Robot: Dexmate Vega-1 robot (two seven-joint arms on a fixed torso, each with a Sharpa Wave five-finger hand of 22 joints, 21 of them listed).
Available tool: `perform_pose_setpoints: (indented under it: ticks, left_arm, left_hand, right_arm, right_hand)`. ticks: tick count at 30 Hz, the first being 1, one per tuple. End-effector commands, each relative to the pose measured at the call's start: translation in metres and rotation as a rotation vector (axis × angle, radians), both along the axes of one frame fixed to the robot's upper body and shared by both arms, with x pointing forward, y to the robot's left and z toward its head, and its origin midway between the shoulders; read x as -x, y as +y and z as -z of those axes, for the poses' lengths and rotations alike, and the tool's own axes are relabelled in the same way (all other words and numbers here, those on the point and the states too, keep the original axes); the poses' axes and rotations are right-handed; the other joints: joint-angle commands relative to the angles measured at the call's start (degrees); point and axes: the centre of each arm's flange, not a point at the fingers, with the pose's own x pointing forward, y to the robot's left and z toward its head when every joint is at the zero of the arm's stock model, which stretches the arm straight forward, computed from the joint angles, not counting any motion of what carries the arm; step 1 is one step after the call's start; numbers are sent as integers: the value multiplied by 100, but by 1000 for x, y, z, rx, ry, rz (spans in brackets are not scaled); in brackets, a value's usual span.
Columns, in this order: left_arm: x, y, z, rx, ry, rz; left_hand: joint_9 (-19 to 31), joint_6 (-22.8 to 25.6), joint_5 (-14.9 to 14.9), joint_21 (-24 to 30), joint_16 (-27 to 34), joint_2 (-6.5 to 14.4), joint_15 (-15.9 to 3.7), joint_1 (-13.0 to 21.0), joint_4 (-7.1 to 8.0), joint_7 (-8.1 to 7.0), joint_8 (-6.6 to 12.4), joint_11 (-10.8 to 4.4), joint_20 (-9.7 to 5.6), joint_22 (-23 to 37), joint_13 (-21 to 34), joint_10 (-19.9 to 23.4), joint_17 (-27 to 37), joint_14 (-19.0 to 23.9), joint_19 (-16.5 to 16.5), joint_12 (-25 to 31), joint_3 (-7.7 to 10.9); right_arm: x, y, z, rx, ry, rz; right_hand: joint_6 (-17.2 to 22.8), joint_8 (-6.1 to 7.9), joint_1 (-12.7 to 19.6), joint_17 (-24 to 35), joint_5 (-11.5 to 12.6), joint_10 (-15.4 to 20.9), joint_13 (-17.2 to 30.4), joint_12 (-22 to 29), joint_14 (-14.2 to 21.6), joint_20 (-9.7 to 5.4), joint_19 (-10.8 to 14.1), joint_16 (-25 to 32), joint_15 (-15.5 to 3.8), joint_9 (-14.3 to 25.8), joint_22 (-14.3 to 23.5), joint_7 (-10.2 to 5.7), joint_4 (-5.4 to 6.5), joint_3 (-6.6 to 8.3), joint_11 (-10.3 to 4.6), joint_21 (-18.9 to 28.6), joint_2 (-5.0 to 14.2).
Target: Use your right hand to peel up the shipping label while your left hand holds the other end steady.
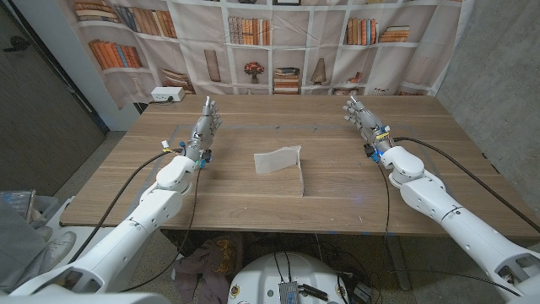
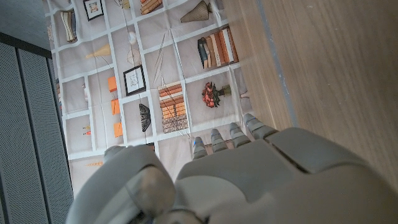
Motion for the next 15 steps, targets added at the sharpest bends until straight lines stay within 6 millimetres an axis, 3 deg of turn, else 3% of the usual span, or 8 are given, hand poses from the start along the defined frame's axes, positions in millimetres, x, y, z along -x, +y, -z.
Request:
perform_pose_setpoints:
  ticks: [1,3,7,9,11,12,15]
  left_arm:
    - [1,10,-3,-27,9,21]
    - [-1,9,-4,-21,14,25]
    - [1,8,-10,-42,-9,29]
    - [6,10,-11,-61,-17,7]
    - [9,11,-10,-50,-14,-14]
    - [7,11,-9,-39,-8,3]
    - [7,12,-10,-72,6,-3]
  left_hand:
    - [31,88,48,-9,13,39,-261,-4,-2,-1,-4,-25,5,17,14,87,9,-49,-48,9,-39]
    - [31,101,48,-13,11,40,-261,-3,-1,-7,-3,-8,12,17,14,109,10,-52,-51,15,-40]
    - [31,119,48,-17,10,41,-249,-2,0,-12,-3,-3,15,18,14,109,10,-55,-51,10,-42]
    - [31,129,48,-18,10,41,-249,-1,0,-7,-2,-5,14,18,14,112,10,-55,-50,10,-42]
    - [31,133,49,-23,5,42,-239,0,1,0,-4,-2,18,18,14,109,10,-69,-58,6,-43]
    - [31,134,49,-25,3,43,-233,0,2,0,-5,-7,22,18,14,115,10,-72,-60,7,-44]
    - [31,143,49,-29,4,45,-238,2,3,2,-10,-3,25,18,14,150,10,-72,-59,15,-45]
  right_arm:
    - [14,5,-21,121,-51,38]
    - [15,7,-21,118,-50,37]
    - [18,11,-22,151,-52,32]
    - [21,11,-24,196,-54,33]
    - [22,11,-26,234,-50,32]
    - [24,11,-26,248,-53,40]
    - [27,11,-27,280,-58,50]
  right_hand:
    - [35,17,141,26,-23,-173,29,-64,-6,216,51,0,80,15,32,-171,-79,31,-24,-53,29]
    - [155,42,235,36,-37,-285,60,-75,54,472,209,27,141,23,39,-400,-140,49,-21,-65,42]
    - [181,38,279,51,-44,-325,82,-65,157,561,350,69,93,28,48,-422,-162,67,-29,-53,73]
    - [43,-27,375,56,-52,-358,100,-54,144,606,380,57,96,33,54,-284,-216,98,2,-85,95]
    - [-281,-151,437,69,-74,-376,119,-32,73,531,325,30,120,42,57,-119,-258,106,30,-171,97]
    - [-548,-218,470,77,-86,-285,131,22,-5,543,297,14,174,52,58,8,-276,112,130,-233,116]
    - [-743,-226,550,74,-94,-121,144,102,-17,531,286,20,170,64,57,102,-320,131,197,-297,134]
